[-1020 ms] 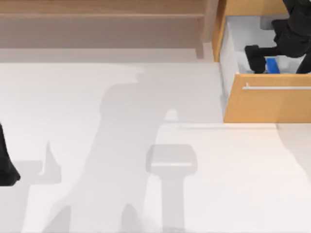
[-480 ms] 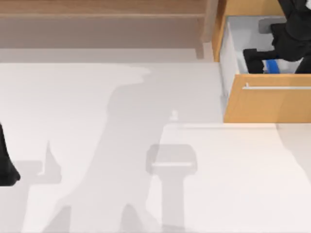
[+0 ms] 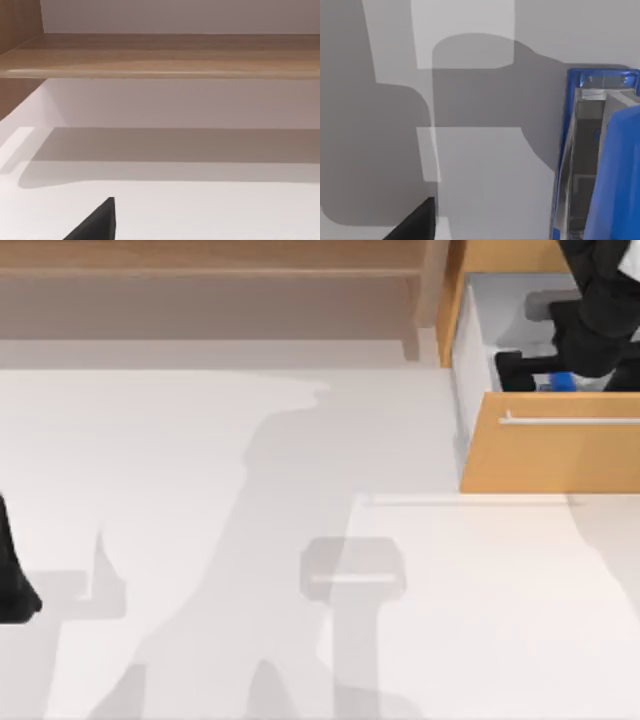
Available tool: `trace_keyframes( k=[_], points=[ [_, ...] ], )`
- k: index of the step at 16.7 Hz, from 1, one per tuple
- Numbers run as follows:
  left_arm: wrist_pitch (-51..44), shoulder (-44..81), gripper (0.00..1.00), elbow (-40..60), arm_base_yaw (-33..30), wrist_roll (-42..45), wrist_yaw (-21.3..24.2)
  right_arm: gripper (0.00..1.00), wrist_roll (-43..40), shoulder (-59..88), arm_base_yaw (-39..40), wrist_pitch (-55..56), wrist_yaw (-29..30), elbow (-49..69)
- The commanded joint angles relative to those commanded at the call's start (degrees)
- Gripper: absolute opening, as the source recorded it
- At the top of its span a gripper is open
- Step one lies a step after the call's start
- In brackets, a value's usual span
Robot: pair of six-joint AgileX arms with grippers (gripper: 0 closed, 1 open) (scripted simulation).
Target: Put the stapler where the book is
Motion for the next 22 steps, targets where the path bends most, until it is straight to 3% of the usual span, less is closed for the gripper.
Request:
trace_keyframes(
  k=[1,14,22],
  points=[
    [0.0,0.0,1.0,0.0,0.0,0.0,0.0,1.0,0.0,0.0,0.0,0.0,0.0,0.0],
    [0.0,0.0,1.0,0.0,0.0,0.0,0.0,0.02,0.0,0.0,0.0,0.0,0.0,0.0],
    [0.0,0.0,1.0,0.0,0.0,0.0,0.0,0.0,0.0,0.0,0.0,0.0,0.0,0.0]
  ],
)
